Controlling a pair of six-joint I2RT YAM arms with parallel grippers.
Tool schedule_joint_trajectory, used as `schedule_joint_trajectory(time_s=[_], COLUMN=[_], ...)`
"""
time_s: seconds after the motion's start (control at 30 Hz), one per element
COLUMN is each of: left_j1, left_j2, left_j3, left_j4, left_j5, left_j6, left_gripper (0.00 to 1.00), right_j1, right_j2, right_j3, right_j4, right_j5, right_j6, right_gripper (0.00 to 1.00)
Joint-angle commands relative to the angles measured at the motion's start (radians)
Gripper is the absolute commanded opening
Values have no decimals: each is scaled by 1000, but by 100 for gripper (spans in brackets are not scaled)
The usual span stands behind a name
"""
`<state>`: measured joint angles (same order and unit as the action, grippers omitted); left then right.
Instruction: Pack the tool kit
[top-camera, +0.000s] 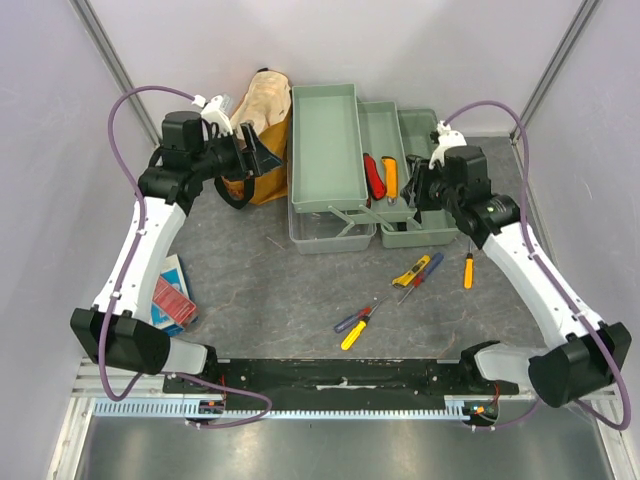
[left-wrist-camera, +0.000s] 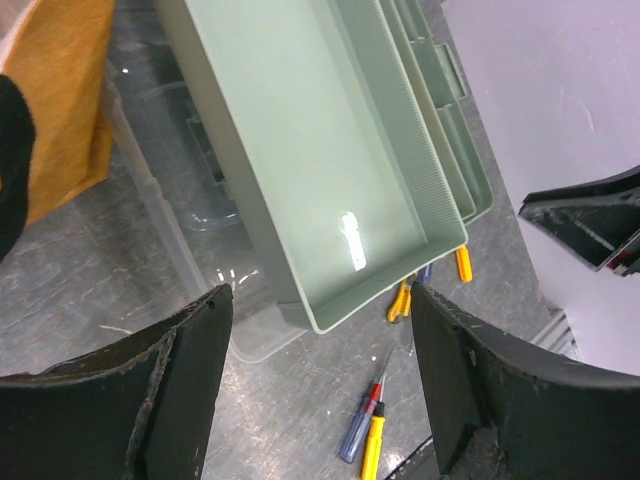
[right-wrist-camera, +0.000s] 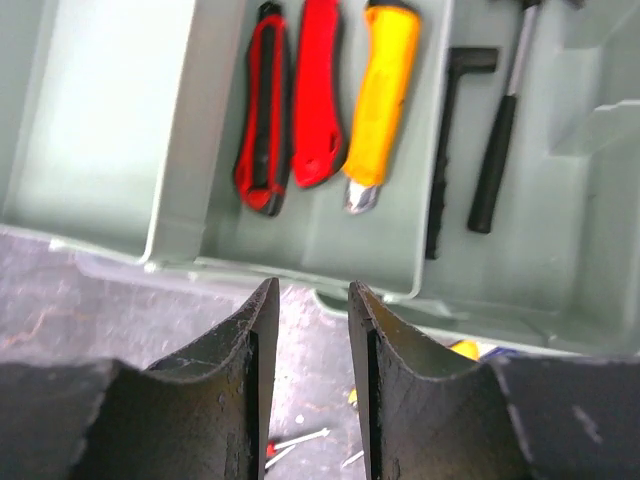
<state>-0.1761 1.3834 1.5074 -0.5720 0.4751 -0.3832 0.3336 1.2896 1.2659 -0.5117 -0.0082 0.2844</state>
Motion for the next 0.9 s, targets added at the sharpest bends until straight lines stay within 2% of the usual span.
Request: schedule_joint_trajectory(time_s=[0.0,0.03,0.17,0.23,0.37,0.53,0.7,0.87], left_j1=[-3,-5,-8,-7,-10,-8,-8,-8], left_j2=[23,28,35,32,20,0,-20,-30], left_j3=[5,7,1,-1,-9,-6,-4,-6], left_j4=[81,84,90,90,80,73,73,72], left_j5=[105,115,125,126,116,105,106,102], left_j6=[-52,-59,-66,-66,-60,-54,-43,-39], left_gripper=[77,77,77,77,77,77,77,77], right_j1=[1,-1,1,1,1,2,2,1], right_j2=[-50,-64,-118,-133,-127,-52,11,112], right_j3=[-108,-134,-265,-328,-421,-482,-493,-504], right_j4=[26,12,39,79,131,151,136,139], right_j5=[-194,-220,-245,-253,-208,-29,126,157], right_j6=[7,12,41,61,102,150,288,404], right_gripper=[40,40,20,14,12,11,16,13])
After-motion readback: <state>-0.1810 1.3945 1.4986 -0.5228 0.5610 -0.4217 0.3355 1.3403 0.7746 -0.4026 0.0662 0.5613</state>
